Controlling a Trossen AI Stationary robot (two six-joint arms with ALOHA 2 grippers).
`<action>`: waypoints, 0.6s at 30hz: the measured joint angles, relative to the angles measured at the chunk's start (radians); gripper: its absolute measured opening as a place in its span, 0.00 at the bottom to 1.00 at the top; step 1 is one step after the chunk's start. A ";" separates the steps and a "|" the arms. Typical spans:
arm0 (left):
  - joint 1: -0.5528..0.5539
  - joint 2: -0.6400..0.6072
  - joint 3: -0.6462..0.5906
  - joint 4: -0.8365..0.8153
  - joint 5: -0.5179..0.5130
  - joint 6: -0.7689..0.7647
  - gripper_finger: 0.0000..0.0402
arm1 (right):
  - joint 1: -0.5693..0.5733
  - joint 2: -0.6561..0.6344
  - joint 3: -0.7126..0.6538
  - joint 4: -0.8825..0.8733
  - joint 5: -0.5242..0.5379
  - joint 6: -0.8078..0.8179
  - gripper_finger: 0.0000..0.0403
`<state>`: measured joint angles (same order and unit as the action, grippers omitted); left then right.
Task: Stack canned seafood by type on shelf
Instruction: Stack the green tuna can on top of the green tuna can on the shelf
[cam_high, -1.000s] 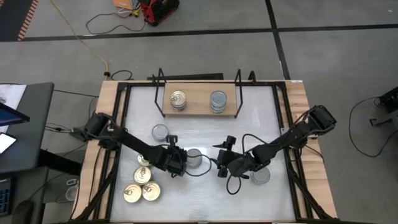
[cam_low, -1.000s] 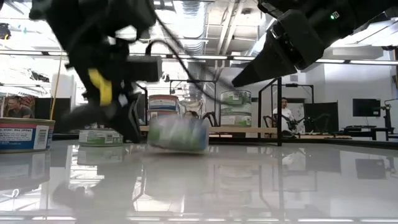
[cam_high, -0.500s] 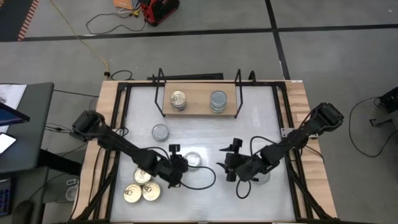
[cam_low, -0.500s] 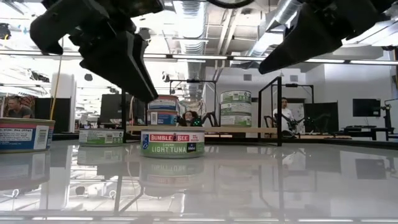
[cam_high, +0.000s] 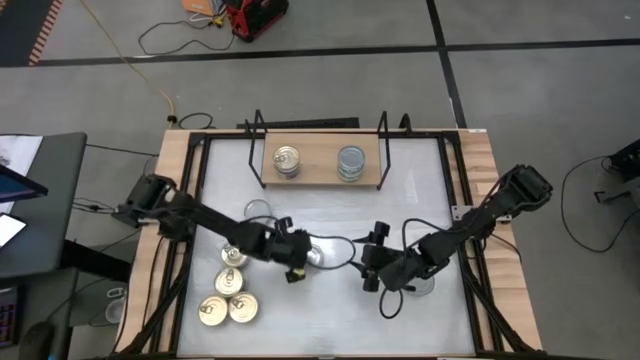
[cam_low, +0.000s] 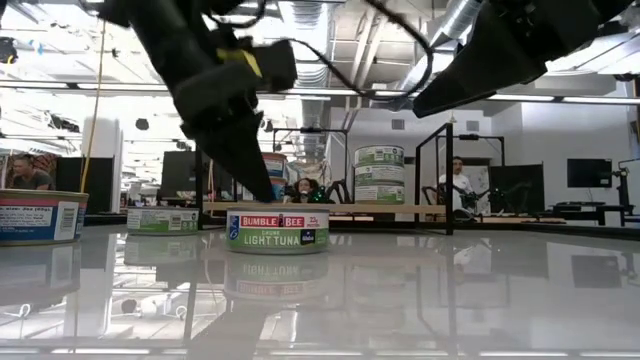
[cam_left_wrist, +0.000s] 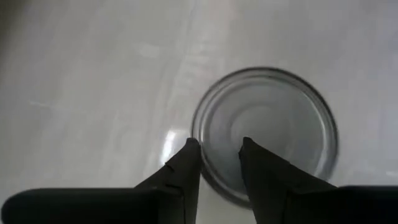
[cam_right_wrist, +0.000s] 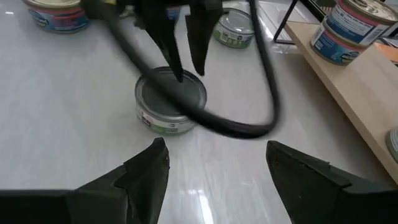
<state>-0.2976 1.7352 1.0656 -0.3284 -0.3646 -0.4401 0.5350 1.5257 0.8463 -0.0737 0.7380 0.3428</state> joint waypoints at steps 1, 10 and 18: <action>0.014 0.000 -0.014 0.020 0.013 -0.001 0.25 | 0.000 0.000 0.000 0.000 0.000 0.000 0.73; 0.107 -0.005 -0.098 0.100 0.106 -0.030 0.13 | 0.000 0.000 0.000 0.000 0.001 -0.003 0.73; 0.130 -0.003 -0.103 0.071 0.126 -0.037 0.00 | 0.000 0.000 0.000 0.004 -0.005 0.000 0.73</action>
<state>-0.1673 1.7325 0.9630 -0.2570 -0.2390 -0.4770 0.5350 1.5257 0.8463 -0.0693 0.7334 0.3426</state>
